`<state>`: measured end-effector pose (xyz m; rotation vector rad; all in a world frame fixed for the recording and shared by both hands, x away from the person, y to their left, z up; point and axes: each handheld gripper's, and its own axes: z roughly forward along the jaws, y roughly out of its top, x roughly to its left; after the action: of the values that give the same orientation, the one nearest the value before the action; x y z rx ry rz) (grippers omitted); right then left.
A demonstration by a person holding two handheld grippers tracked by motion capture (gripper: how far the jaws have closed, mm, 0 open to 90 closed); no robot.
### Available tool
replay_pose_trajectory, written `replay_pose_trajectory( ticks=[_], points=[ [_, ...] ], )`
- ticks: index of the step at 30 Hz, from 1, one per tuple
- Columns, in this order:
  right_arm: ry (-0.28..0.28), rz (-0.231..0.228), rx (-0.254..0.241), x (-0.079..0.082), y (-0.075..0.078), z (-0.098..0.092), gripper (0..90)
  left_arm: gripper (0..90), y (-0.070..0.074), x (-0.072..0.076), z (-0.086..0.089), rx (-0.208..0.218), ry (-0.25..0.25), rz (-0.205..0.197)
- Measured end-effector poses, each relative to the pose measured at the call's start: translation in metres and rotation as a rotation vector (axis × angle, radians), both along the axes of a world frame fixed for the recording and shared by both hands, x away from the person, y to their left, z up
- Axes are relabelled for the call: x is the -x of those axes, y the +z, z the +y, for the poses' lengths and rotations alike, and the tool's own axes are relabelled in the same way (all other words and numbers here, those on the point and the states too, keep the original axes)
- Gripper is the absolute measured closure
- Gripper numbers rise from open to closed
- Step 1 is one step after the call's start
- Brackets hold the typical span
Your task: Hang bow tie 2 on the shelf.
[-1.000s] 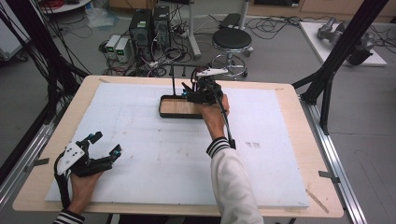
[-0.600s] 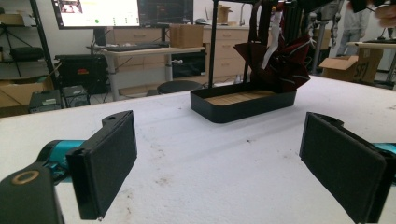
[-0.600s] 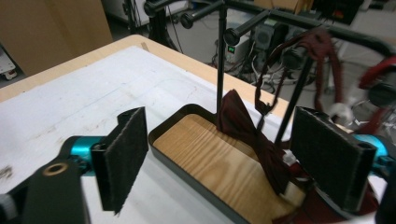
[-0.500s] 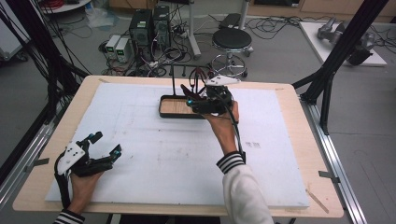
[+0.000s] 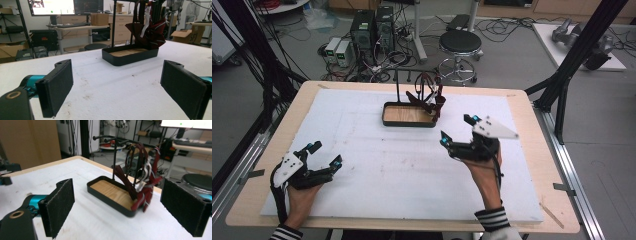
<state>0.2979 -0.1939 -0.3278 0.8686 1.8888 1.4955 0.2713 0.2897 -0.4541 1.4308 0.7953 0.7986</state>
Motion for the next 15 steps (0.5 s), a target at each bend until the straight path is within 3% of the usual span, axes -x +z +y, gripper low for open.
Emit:
replay_pose_trajectory(
  ticks=[3, 7, 15],
  points=[
    [-0.025, -0.041, -0.023, 0.025, -0.015, -0.016, 11.1, 11.4, 0.000, 0.000, 0.000, -0.002, 0.002, -0.007],
    [-0.074, -0.093, -0.068, 0.045, -0.037, -0.036, 11.2, 11.4, 0.000, 0.001, 0.000, 0.006, 0.000, -0.007],
    [-0.184, -0.137, -0.151, 0.058, -0.082, -0.066, 11.2, 11.3, 0.000, 0.004, -0.001, 0.006, -0.013, -0.017]
  ],
)
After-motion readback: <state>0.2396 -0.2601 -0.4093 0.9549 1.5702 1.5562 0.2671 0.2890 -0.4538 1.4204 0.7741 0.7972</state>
